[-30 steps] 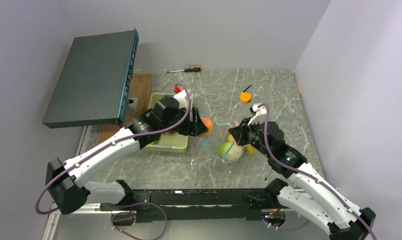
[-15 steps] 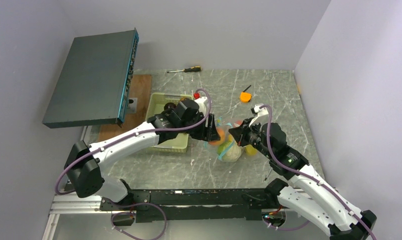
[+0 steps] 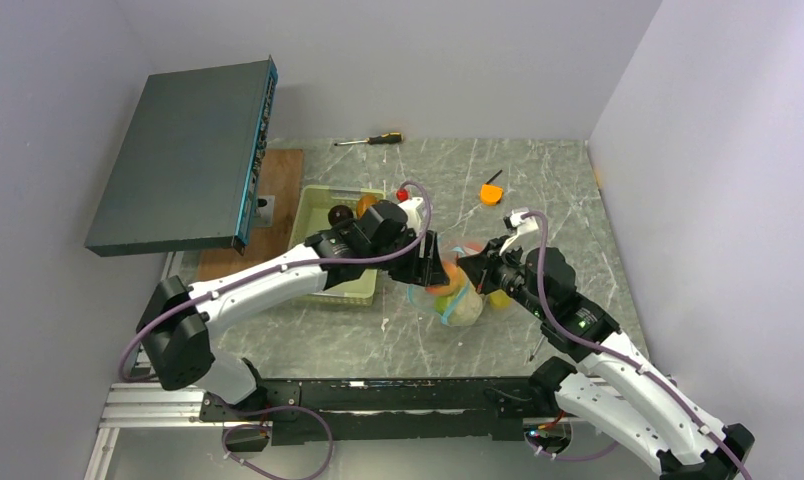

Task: Place the food in the zip-top bag and seal the zipper

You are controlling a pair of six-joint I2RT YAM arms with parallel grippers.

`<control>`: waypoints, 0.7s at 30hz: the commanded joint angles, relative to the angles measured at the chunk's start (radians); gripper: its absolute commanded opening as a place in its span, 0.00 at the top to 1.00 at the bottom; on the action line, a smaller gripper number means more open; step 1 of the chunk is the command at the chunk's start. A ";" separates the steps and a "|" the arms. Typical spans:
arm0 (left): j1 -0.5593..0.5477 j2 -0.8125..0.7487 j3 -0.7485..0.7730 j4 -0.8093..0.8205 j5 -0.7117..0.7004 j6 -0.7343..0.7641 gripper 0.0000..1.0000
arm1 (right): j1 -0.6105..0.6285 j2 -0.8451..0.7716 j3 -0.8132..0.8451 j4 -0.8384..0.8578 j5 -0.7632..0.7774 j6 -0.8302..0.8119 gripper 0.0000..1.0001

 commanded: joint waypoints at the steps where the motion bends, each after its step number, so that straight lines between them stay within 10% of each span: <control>1: -0.005 0.043 0.070 0.045 -0.013 -0.020 0.68 | 0.004 -0.026 0.009 0.069 -0.029 -0.011 1.00; 10: -0.006 0.079 0.111 0.054 -0.053 -0.027 0.25 | 0.002 -0.040 0.005 0.071 -0.025 -0.011 1.00; 21: -0.005 -0.037 0.055 0.033 -0.110 -0.009 0.05 | 0.004 -0.030 0.005 0.069 -0.018 -0.010 1.00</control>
